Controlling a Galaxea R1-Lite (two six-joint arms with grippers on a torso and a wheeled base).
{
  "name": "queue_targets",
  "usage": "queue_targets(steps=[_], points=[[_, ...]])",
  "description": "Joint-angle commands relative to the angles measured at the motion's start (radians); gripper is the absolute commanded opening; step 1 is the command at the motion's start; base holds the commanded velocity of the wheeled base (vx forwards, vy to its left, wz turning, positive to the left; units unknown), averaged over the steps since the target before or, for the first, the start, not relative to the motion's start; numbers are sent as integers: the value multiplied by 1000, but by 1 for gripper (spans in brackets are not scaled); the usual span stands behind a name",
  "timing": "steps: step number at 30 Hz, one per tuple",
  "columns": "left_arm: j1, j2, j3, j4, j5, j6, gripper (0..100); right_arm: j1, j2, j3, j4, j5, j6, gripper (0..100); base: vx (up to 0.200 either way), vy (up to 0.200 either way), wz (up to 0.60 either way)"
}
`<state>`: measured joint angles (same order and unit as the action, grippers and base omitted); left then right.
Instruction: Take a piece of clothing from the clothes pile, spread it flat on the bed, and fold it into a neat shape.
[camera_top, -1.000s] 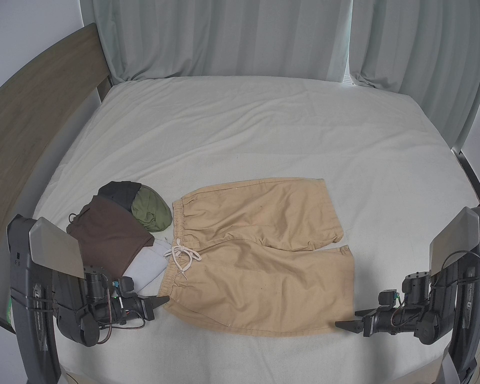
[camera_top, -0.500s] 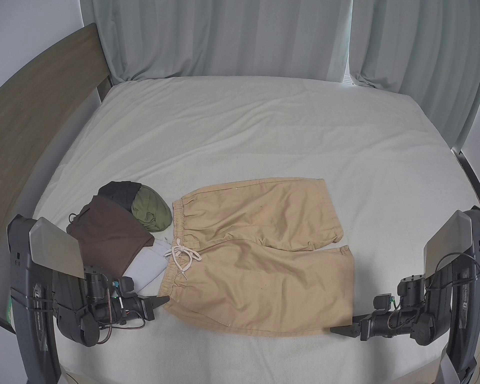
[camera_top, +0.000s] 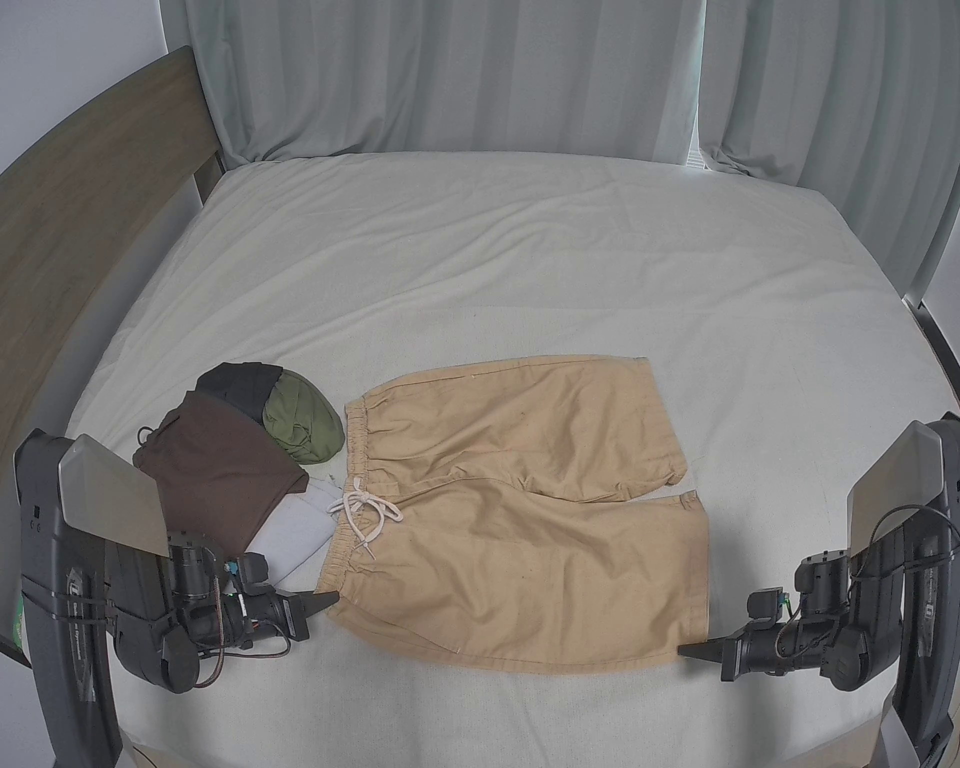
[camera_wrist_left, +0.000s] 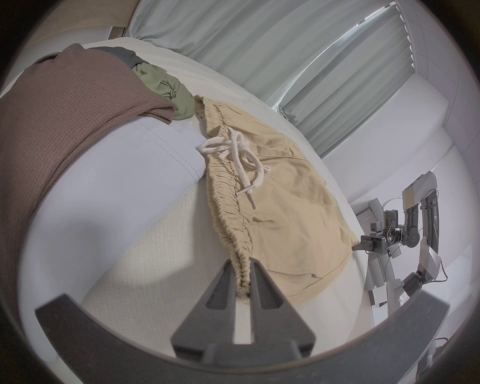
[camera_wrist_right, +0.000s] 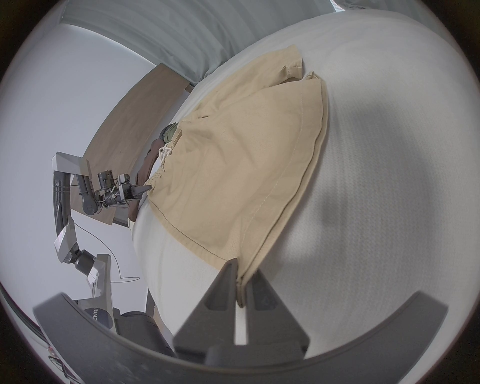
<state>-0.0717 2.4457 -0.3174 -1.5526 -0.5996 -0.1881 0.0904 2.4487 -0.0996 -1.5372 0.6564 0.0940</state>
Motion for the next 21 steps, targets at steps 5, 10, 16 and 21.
queue_targets(steps=[5, 10, 16, 21], points=[[0, -4, 8, -1, -3, -1, 0, 5, 0, 6, -1, -6, -2, 0, 0, 0, 0], [20, -36, 29, 0, -31, -2, 0, 6, -22, 50, -3, -11, -11, 0, 0, 0, 0], [49, -80, 100, 0, -80, 1, 0, 14, -51, 87, -3, -12, -16, 0, 0, 0, 0], [67, -119, 152, 0, -118, 19, 0, 15, -50, 98, -1, -12, -27, 0, 0, 0, 0]])
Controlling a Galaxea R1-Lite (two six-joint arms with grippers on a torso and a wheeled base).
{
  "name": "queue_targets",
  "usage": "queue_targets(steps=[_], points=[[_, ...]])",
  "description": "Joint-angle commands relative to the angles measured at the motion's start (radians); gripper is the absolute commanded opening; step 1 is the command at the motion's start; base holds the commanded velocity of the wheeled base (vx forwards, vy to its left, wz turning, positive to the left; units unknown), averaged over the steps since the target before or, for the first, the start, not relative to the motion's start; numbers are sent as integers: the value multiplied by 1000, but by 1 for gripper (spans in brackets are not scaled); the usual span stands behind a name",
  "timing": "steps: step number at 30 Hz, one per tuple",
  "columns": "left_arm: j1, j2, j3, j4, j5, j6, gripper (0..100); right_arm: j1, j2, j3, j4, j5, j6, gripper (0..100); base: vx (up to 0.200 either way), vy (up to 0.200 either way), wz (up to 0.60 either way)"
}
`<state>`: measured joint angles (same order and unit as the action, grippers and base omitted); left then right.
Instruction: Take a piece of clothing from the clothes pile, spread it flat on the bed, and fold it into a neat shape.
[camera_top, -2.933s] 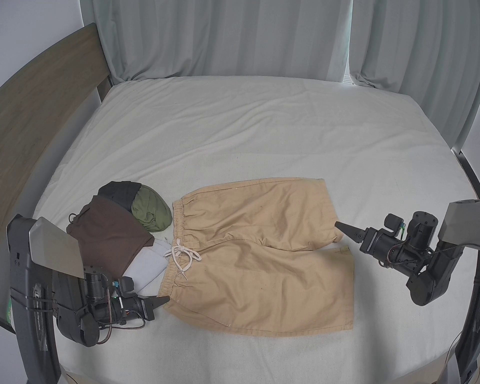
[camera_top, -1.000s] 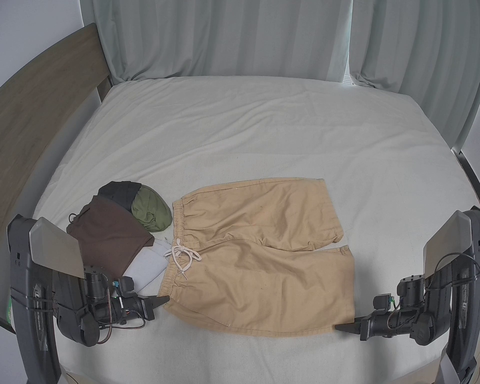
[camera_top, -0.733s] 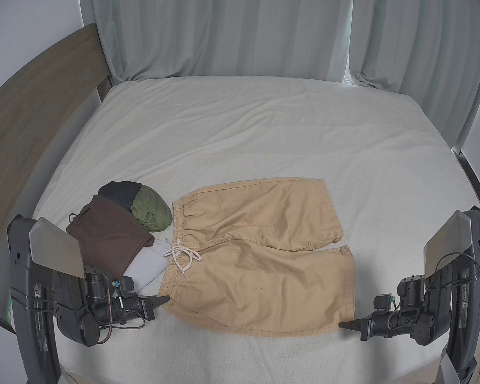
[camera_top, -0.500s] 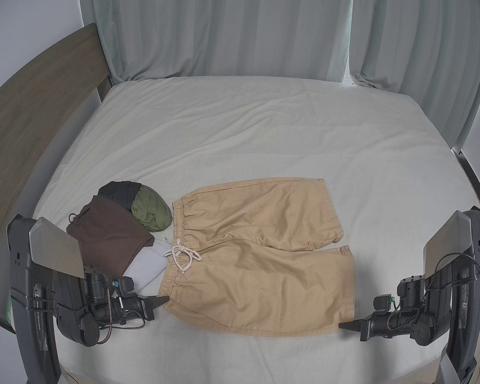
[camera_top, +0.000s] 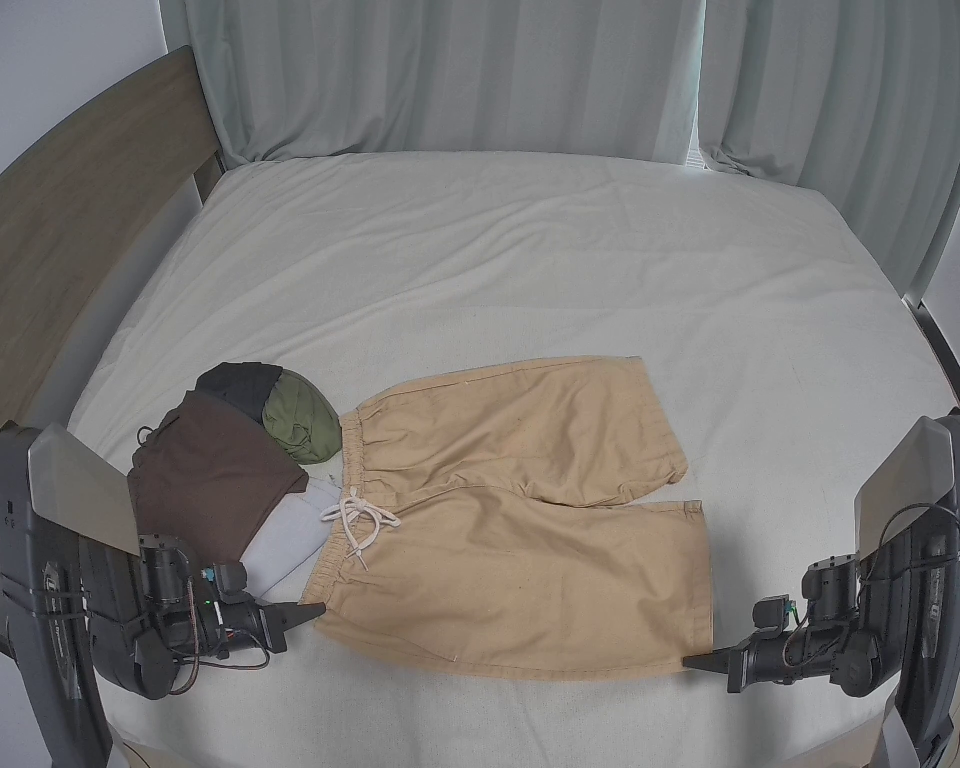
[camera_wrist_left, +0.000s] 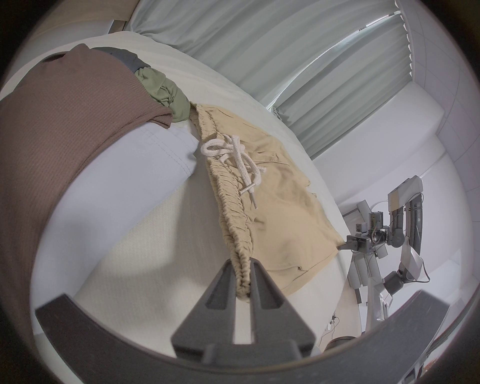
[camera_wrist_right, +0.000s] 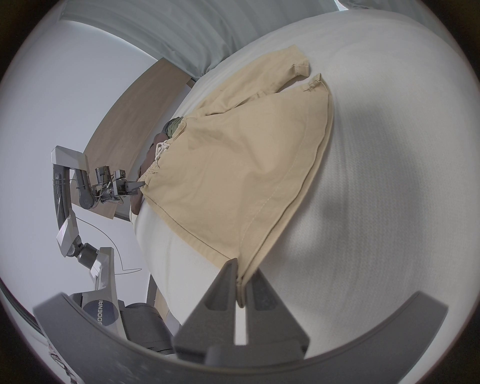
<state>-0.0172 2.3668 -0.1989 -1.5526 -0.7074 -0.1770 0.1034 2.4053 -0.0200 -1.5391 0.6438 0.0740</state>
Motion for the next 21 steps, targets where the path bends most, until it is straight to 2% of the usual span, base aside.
queue_targets(steps=[1, 12, 21], points=[[14, -41, 42, 0, -12, 14, 0, 2, -6, 18, 1, 0, -14, 0, 0, 0, 0], [13, -35, 121, 2, -38, 140, 0, -8, -29, 20, 17, 2, -82, 0, 0, 0, 0], [13, -35, 164, 2, -46, 175, 0, -1, -169, 20, 169, 2, -96, 0, 0, 0, 0]])
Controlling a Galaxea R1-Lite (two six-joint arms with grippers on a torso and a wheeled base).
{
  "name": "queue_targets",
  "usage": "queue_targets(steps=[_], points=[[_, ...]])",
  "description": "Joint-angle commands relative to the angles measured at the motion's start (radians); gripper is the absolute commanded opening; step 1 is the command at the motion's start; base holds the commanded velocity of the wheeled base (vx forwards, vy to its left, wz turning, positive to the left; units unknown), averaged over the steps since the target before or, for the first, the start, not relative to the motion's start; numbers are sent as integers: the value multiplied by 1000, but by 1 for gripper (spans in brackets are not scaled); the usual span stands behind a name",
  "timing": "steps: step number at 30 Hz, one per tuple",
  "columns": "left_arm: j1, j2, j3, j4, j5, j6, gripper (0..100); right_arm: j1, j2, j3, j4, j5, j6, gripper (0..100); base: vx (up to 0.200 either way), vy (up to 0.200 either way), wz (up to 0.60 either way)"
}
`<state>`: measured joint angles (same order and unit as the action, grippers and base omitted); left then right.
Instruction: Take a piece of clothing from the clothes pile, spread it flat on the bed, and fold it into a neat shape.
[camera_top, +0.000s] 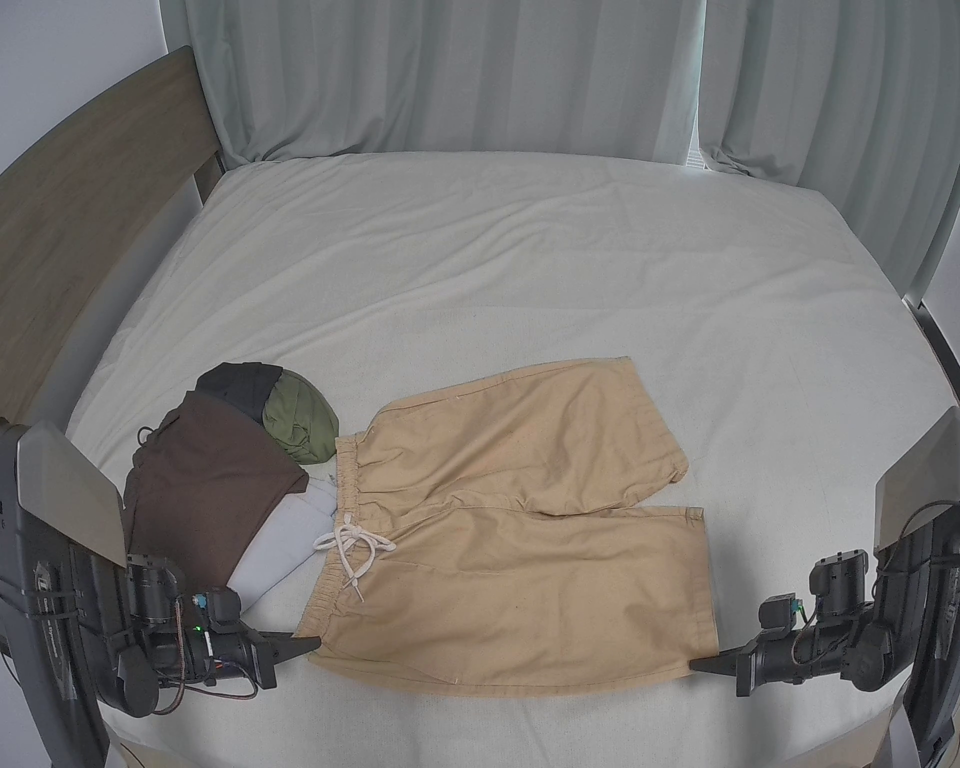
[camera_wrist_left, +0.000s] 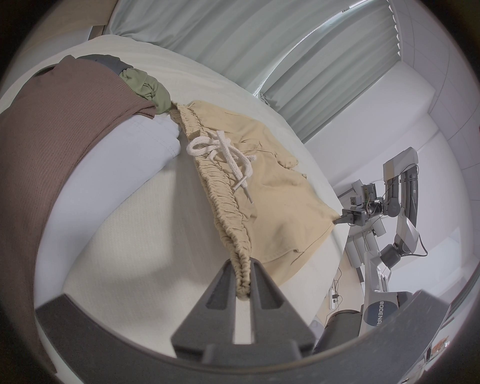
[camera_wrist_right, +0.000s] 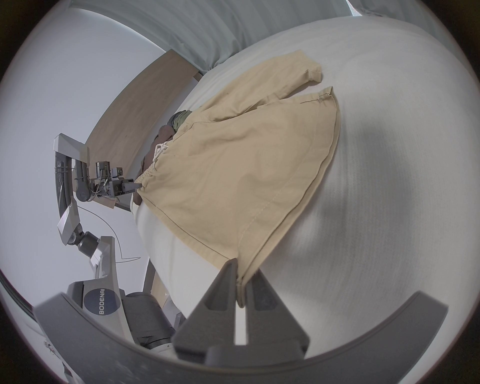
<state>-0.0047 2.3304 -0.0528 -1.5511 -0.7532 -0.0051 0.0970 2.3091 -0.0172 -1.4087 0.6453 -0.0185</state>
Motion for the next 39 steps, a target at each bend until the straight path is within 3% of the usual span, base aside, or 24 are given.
queue_targets(steps=[1, 14, 22, 25, 39], points=[[0, 1, 22, 0, 0, 4, 0, 6, -74, 17, 43, 0, -4, 0, 0, 0, 0], [-3, -6, -1, -1, -3, 20, 0, 7, -86, 16, 20, 4, -12, 0, 0, 0, 0], [-8, -26, -27, -1, 6, 13, 0, 9, -100, 16, -78, 10, 38, 0, 0, 0, 0], [-11, -42, -62, -1, 11, -29, 0, 12, -99, 16, -130, 10, 78, 0, 0, 0, 0], [-41, -63, -160, -3, 41, -200, 0, 24, -119, -38, -131, 13, 134, 0, 0, 0, 0]])
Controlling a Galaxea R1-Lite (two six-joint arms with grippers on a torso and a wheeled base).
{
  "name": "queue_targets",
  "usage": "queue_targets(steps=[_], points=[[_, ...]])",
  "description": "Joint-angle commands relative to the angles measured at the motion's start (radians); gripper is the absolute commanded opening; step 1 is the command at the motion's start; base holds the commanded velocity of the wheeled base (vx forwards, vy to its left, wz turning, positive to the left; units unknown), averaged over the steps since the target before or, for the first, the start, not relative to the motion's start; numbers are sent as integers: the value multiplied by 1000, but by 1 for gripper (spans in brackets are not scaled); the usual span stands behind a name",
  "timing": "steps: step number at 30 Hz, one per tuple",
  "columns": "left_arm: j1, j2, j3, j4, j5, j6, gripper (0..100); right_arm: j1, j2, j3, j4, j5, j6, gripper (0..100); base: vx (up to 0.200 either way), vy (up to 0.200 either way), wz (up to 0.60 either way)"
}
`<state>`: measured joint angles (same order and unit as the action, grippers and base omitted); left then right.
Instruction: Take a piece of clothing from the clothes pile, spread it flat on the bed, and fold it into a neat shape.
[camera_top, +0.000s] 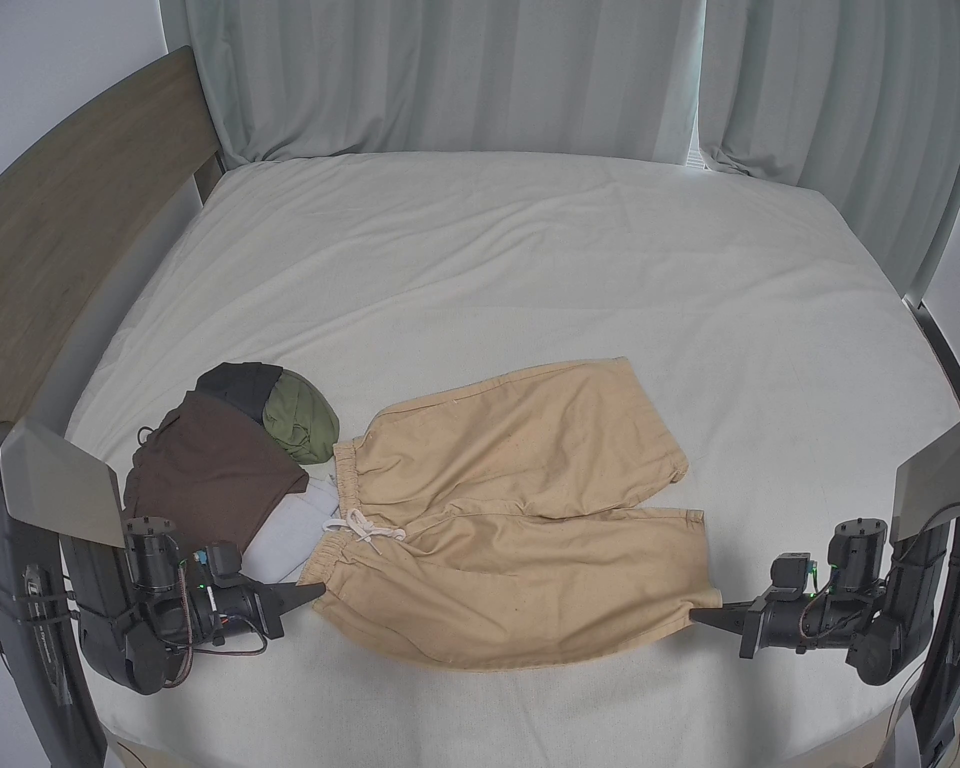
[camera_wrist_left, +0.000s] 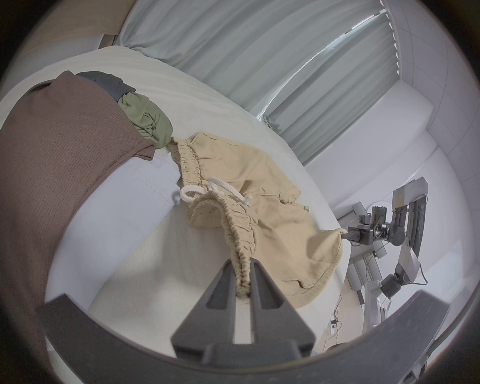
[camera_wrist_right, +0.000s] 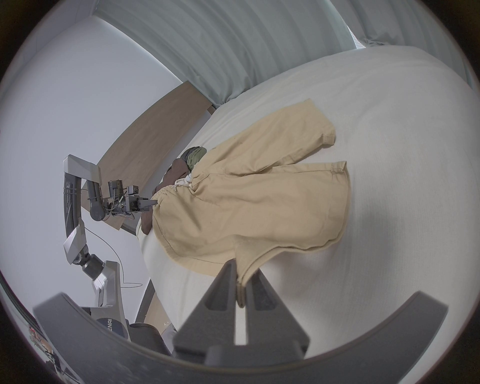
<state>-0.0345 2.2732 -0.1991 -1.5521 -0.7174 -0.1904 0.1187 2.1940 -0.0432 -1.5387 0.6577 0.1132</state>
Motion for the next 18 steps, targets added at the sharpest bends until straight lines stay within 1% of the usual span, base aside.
queue_targets(steps=[1, 4, 8, 14, 18], points=[[-15, -9, -17, -2, 13, -21, 0, 2, -5, -15, -1, 0, 2, 0, 0, 0, 0], [-21, -26, -34, -2, 44, -55, 0, 4, -22, -30, 0, 0, 22, 0, 0, 0, 0], [-27, -46, -46, -2, 49, -104, 0, 15, -53, -40, 0, -1, 69, 0, 0, 0, 0], [-27, -49, -54, -2, 50, -109, 0, 16, -68, -57, 0, -3, 83, 0, 0, 0, 0], [-27, -49, -59, -2, 50, -109, 0, 18, -88, -64, 0, -4, 109, 0, 0, 0, 0]])
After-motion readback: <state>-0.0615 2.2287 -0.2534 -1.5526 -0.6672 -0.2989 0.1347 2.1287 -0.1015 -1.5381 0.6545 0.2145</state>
